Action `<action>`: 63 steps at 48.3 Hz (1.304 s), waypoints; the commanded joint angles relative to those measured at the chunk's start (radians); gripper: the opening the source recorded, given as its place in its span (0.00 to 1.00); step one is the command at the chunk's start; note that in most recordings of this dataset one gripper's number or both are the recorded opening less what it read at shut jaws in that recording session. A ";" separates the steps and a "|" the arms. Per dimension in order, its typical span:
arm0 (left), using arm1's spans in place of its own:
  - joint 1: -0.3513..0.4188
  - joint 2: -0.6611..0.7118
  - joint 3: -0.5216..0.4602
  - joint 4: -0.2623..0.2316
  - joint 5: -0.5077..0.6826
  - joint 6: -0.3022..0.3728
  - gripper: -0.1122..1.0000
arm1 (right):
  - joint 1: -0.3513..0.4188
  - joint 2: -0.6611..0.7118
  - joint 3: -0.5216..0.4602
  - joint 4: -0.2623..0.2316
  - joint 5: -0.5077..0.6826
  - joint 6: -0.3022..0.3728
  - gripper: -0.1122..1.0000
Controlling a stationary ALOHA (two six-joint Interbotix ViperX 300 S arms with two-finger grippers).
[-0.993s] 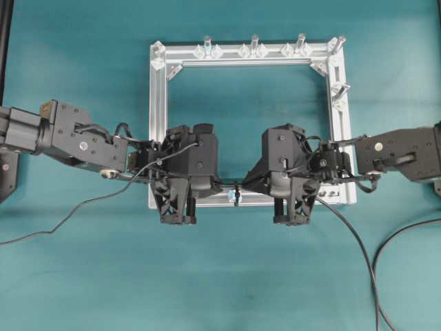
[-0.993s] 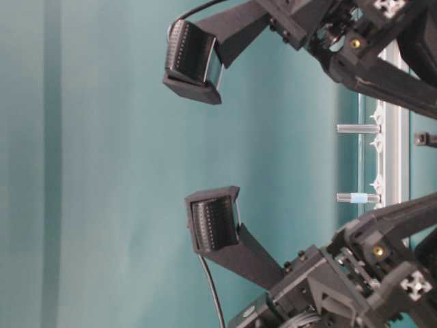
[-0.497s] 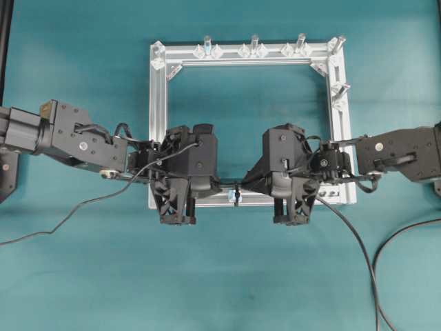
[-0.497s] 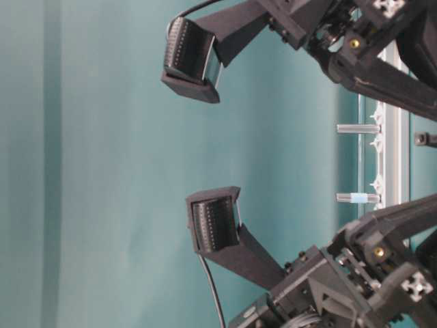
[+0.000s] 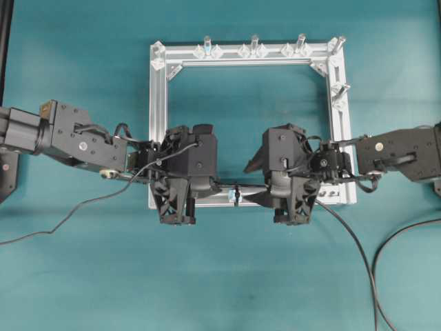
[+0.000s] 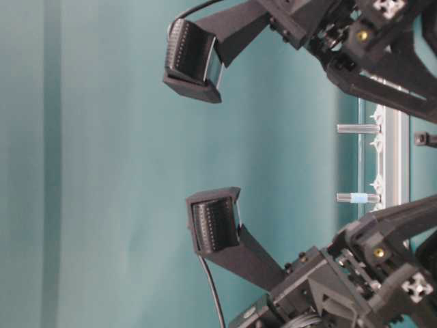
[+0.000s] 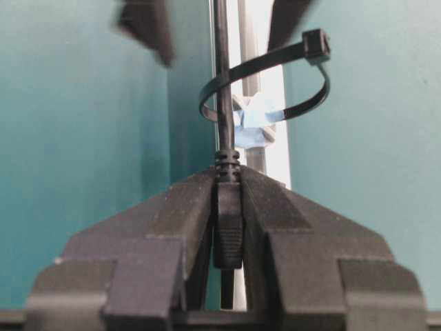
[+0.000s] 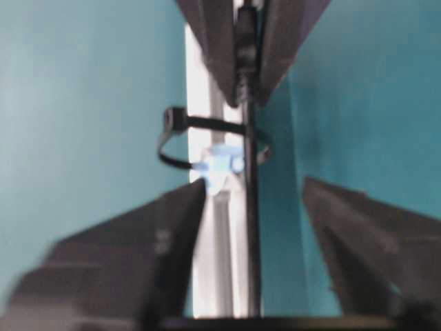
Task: Insert the wire through the string loop located in the center.
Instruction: 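Open the right gripper and pull the cable leftward through the loop with the left gripper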
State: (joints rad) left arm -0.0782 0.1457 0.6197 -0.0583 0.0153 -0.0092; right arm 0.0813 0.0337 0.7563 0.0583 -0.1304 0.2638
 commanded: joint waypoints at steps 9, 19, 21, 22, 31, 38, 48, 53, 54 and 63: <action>-0.003 -0.032 -0.008 0.002 -0.002 -0.006 0.20 | -0.002 -0.028 -0.012 -0.002 0.011 0.000 0.67; -0.003 -0.048 0.006 0.002 0.026 -0.006 0.20 | -0.002 -0.098 0.011 -0.002 0.044 0.000 0.67; -0.003 -0.061 0.017 0.002 0.034 -0.006 0.20 | -0.002 -0.115 0.017 -0.002 0.058 0.000 0.67; -0.003 -0.069 0.023 0.002 0.037 -0.006 0.20 | -0.002 -0.124 0.020 -0.002 0.064 0.000 0.67; -0.003 -0.153 0.107 0.002 0.048 -0.008 0.20 | -0.002 -0.196 0.058 -0.002 0.127 0.000 0.67; -0.003 -0.209 0.153 0.000 0.055 -0.008 0.20 | -0.002 -0.233 0.091 -0.002 0.147 0.002 0.67; -0.002 -0.253 0.186 0.000 0.112 -0.008 0.20 | -0.002 -0.249 0.107 -0.002 0.166 0.002 0.67; -0.003 -0.268 0.198 -0.002 0.152 -0.008 0.20 | 0.000 -0.250 0.107 -0.002 0.172 0.002 0.67; -0.002 -0.270 0.199 0.000 0.160 -0.008 0.20 | -0.002 -0.252 0.107 -0.002 0.172 0.002 0.67; -0.003 -0.304 0.222 -0.002 0.201 -0.009 0.20 | 0.000 -0.250 0.104 -0.002 0.176 0.002 0.66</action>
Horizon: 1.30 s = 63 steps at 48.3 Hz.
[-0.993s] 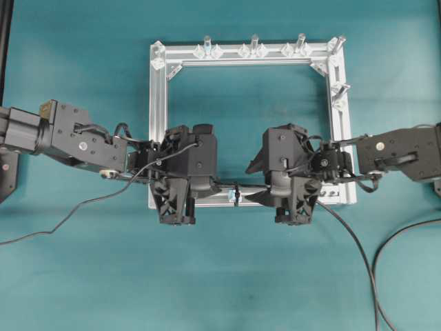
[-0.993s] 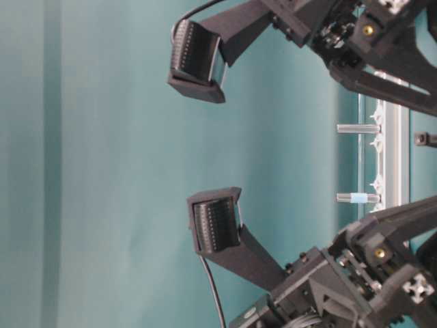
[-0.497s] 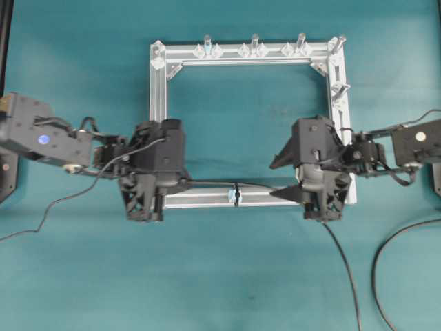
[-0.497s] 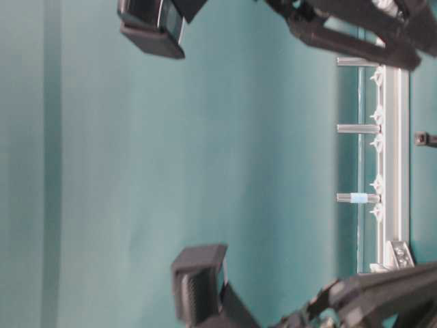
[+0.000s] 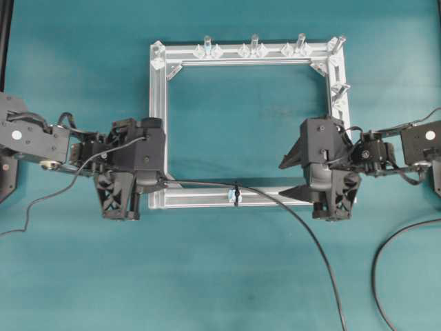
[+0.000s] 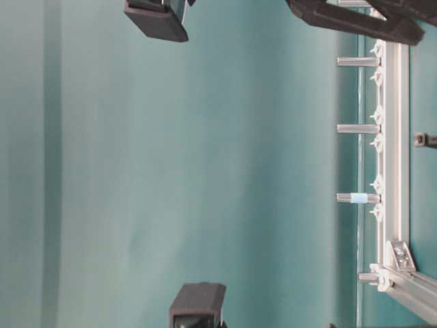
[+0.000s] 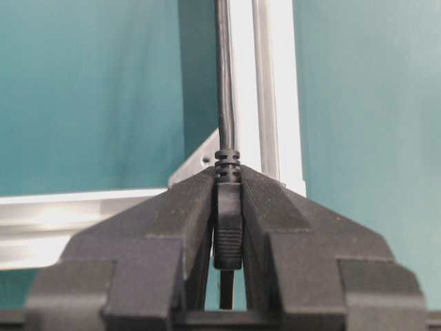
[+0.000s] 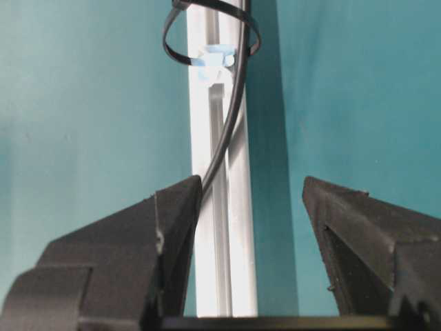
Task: Insert the wire through the string loop located in the center.
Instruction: 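Open the right gripper and pull the cable leftward through the loop with the left gripper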
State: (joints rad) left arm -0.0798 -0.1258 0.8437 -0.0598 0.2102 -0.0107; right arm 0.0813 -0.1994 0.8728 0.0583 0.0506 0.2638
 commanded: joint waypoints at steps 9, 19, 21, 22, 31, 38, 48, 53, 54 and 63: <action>0.000 -0.086 0.048 -0.003 0.009 -0.009 0.20 | -0.002 -0.018 -0.015 -0.002 -0.005 0.002 0.66; 0.000 -0.144 0.091 -0.003 0.011 -0.009 0.20 | -0.002 -0.017 -0.017 -0.002 -0.005 0.002 0.66; -0.002 -0.153 0.098 -0.003 0.009 -0.009 0.20 | -0.002 -0.017 -0.017 -0.002 -0.005 0.002 0.66; -0.002 -0.158 0.101 -0.003 0.009 -0.009 0.20 | 0.000 -0.017 -0.017 -0.002 -0.005 0.002 0.66; -0.002 -0.184 0.124 -0.003 0.011 -0.009 0.20 | -0.002 -0.017 -0.018 -0.002 -0.005 0.002 0.66; -0.002 -0.181 0.124 -0.003 0.009 -0.009 0.20 | -0.002 -0.017 -0.018 -0.002 -0.005 0.002 0.66; -0.002 -0.178 0.123 -0.003 0.009 -0.009 0.20 | 0.000 -0.017 -0.017 -0.002 -0.005 0.002 0.66; 0.000 -0.178 0.121 -0.003 0.009 -0.009 0.20 | -0.002 -0.018 -0.017 -0.002 -0.005 0.002 0.66; -0.002 -0.178 0.123 -0.003 0.009 -0.009 0.20 | -0.002 -0.017 -0.017 -0.002 -0.005 0.002 0.66; 0.000 -0.176 0.121 -0.005 0.011 -0.011 0.20 | 0.000 -0.017 -0.017 -0.002 -0.005 0.002 0.66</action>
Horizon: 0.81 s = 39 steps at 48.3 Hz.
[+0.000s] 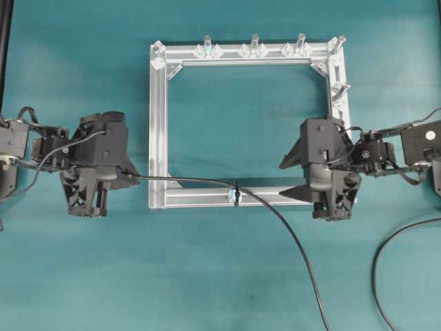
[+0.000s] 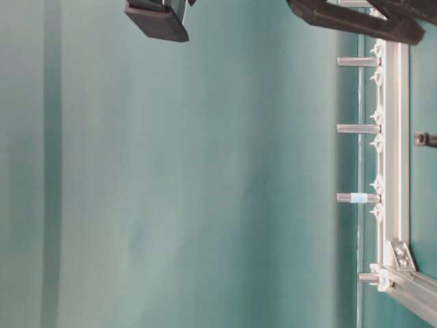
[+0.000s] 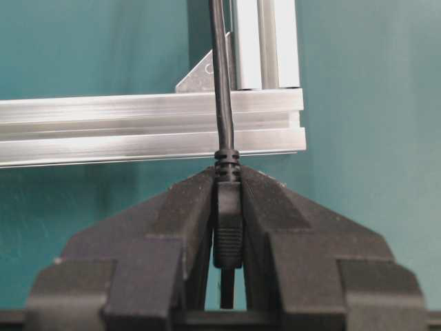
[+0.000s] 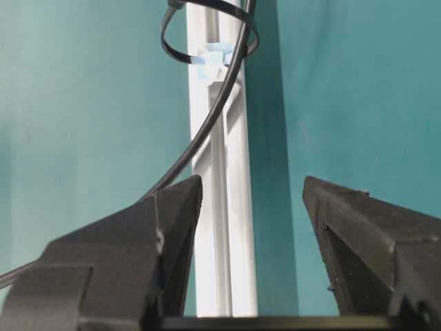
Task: Insert the wire through the string loop located in the center.
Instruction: 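Open the right gripper and pull the cable leftward through the loop with the left gripper, then open the left gripper to release the cable on the table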
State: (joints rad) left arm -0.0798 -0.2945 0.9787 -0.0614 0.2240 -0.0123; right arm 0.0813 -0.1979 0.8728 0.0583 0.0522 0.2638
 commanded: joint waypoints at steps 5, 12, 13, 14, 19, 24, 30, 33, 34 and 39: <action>0.000 -0.008 -0.015 -0.006 0.002 -0.029 0.20 | -0.002 -0.018 -0.017 -0.002 -0.006 0.002 0.66; -0.002 -0.008 -0.009 -0.006 0.012 -0.104 0.21 | 0.000 -0.018 -0.018 -0.002 -0.006 0.002 0.66; -0.002 -0.008 -0.009 -0.005 0.012 -0.115 0.21 | -0.002 -0.018 -0.017 -0.002 -0.006 0.002 0.66; -0.002 -0.008 -0.009 -0.005 0.014 -0.121 0.23 | -0.002 -0.018 -0.018 -0.002 -0.006 0.002 0.66; -0.009 -0.008 -0.009 -0.002 0.014 -0.130 0.50 | -0.002 -0.018 -0.018 -0.002 -0.006 0.002 0.66; -0.017 -0.008 -0.009 0.000 0.014 -0.130 0.56 | -0.002 -0.018 -0.018 -0.002 -0.006 0.002 0.66; -0.023 -0.008 -0.008 0.000 0.014 -0.130 0.55 | -0.002 -0.020 -0.018 -0.002 -0.006 0.002 0.66; -0.026 -0.008 -0.008 0.000 0.015 -0.130 0.55 | -0.002 -0.018 -0.018 -0.002 -0.006 0.002 0.66; -0.025 -0.008 -0.008 0.000 0.017 -0.130 0.55 | -0.002 -0.018 -0.018 -0.002 -0.006 0.002 0.66; -0.026 -0.008 -0.008 0.000 0.018 -0.130 0.55 | 0.000 -0.020 -0.017 -0.002 -0.006 0.002 0.66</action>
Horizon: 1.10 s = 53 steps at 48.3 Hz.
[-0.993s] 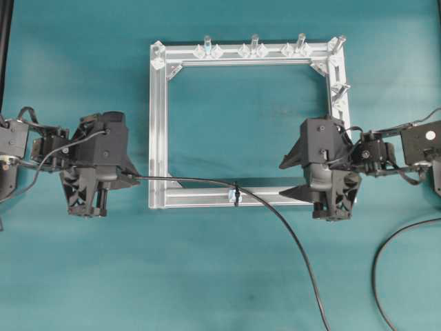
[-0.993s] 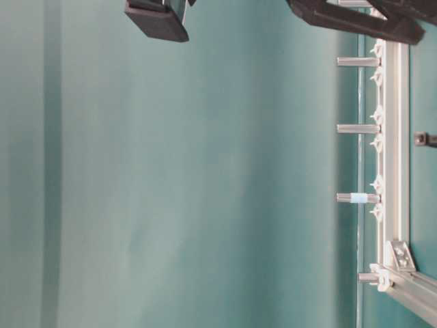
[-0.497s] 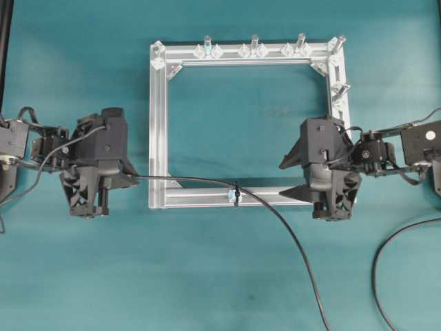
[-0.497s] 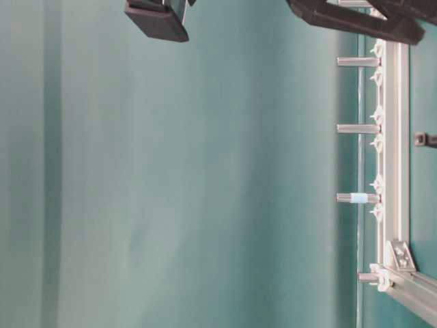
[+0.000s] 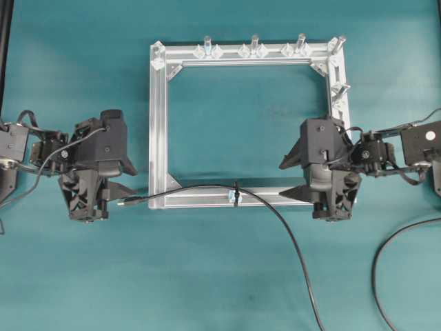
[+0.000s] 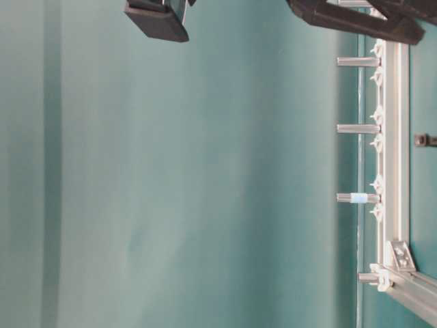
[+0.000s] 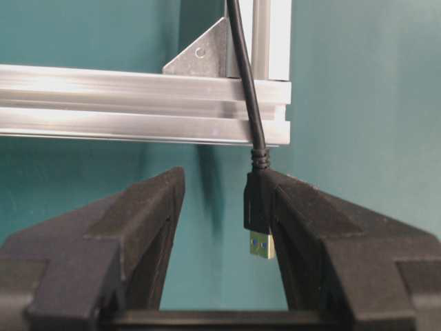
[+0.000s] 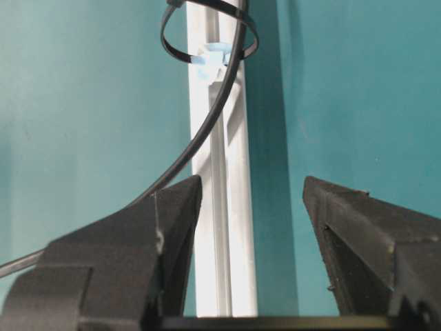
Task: Insert the wire through the string loop located in the center.
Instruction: 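Open the left gripper to release the cable on the table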
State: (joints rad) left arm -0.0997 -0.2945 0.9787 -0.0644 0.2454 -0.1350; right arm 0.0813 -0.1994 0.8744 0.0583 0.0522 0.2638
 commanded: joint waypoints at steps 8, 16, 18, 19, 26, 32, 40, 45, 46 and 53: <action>-0.005 -0.009 -0.006 0.006 -0.003 -0.006 0.55 | -0.002 -0.017 -0.017 -0.002 -0.006 0.002 0.66; -0.006 -0.043 0.006 0.009 -0.017 -0.003 0.55 | -0.002 -0.018 -0.020 -0.002 -0.006 0.002 0.66; -0.006 -0.057 0.009 0.009 -0.023 -0.003 0.55 | 0.000 -0.017 -0.020 -0.002 -0.006 0.002 0.67; -0.006 -0.064 0.011 0.009 -0.028 -0.003 0.55 | -0.002 -0.017 -0.020 -0.002 -0.006 0.002 0.66; -0.005 -0.124 0.021 0.011 -0.060 -0.002 0.55 | -0.002 -0.018 -0.017 -0.002 -0.011 0.000 0.66; 0.000 -0.184 0.026 0.011 -0.101 -0.002 0.55 | 0.000 -0.017 -0.020 -0.002 -0.014 0.000 0.66; 0.011 -0.247 0.023 0.011 -0.209 0.002 0.55 | 0.000 -0.026 -0.020 -0.002 -0.048 0.000 0.66; 0.021 -0.267 0.020 0.011 -0.267 0.014 0.55 | -0.002 -0.043 -0.017 -0.002 -0.101 0.000 0.66; 0.025 -0.270 0.020 0.011 -0.279 0.017 0.55 | 0.000 -0.046 -0.014 -0.002 -0.114 0.000 0.66; 0.029 -0.272 0.015 0.009 -0.319 0.032 0.55 | -0.002 -0.084 0.009 -0.002 -0.218 0.000 0.66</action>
State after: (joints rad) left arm -0.0767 -0.5599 1.0155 -0.0568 -0.0491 -0.1181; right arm 0.0813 -0.2454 0.8820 0.0583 -0.1089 0.2638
